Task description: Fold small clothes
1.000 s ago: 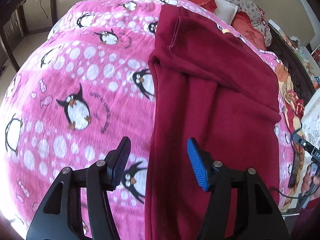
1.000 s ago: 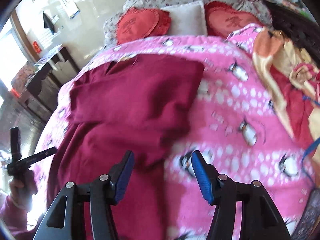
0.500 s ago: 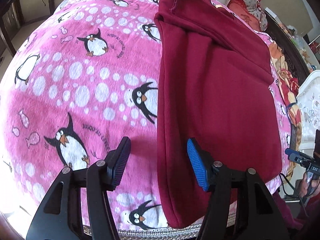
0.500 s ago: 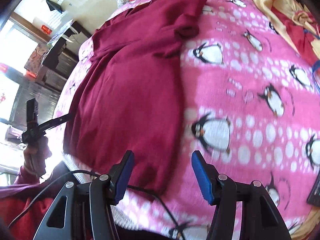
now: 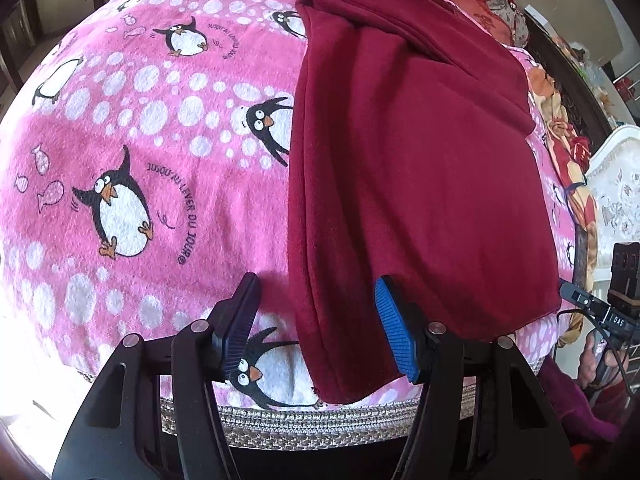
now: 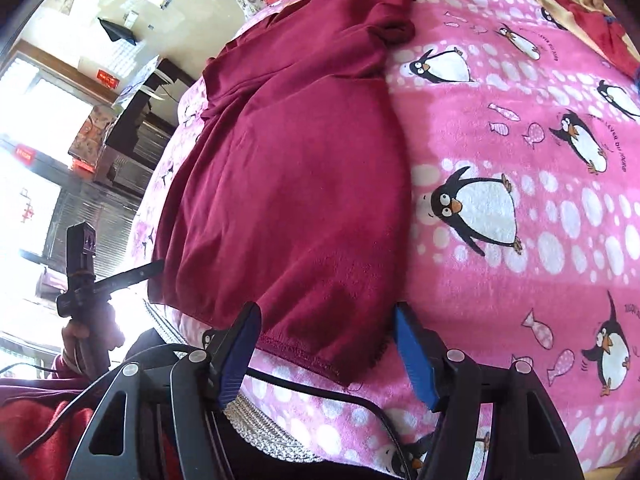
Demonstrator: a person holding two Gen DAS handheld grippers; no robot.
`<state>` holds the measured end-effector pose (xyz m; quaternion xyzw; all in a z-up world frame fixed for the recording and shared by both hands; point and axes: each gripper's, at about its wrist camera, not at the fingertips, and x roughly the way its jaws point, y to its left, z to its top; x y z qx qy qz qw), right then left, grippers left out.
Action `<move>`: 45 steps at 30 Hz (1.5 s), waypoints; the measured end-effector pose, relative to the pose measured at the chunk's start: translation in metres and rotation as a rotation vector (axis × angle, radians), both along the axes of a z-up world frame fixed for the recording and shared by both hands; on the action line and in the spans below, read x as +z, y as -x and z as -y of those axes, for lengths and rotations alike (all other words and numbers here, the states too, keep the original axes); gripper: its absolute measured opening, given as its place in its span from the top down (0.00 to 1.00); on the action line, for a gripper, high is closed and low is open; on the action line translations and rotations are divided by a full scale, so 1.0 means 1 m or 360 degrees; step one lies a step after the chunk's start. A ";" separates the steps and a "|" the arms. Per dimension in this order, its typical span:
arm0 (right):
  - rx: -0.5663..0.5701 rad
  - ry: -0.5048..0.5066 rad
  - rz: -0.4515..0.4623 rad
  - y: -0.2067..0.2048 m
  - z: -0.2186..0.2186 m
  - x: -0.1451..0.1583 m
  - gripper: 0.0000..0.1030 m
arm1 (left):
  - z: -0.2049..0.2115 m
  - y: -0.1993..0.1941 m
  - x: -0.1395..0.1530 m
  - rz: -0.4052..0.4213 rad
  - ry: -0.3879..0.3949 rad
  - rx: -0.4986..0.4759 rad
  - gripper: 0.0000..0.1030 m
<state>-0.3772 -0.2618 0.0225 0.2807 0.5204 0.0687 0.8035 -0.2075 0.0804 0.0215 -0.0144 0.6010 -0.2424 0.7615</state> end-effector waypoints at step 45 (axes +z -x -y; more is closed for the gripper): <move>0.0043 0.0015 0.0436 -0.120 0.045 0.080 0.95 | 0.064 -0.100 0.053 0.0213 0.0190 -0.0165 0.94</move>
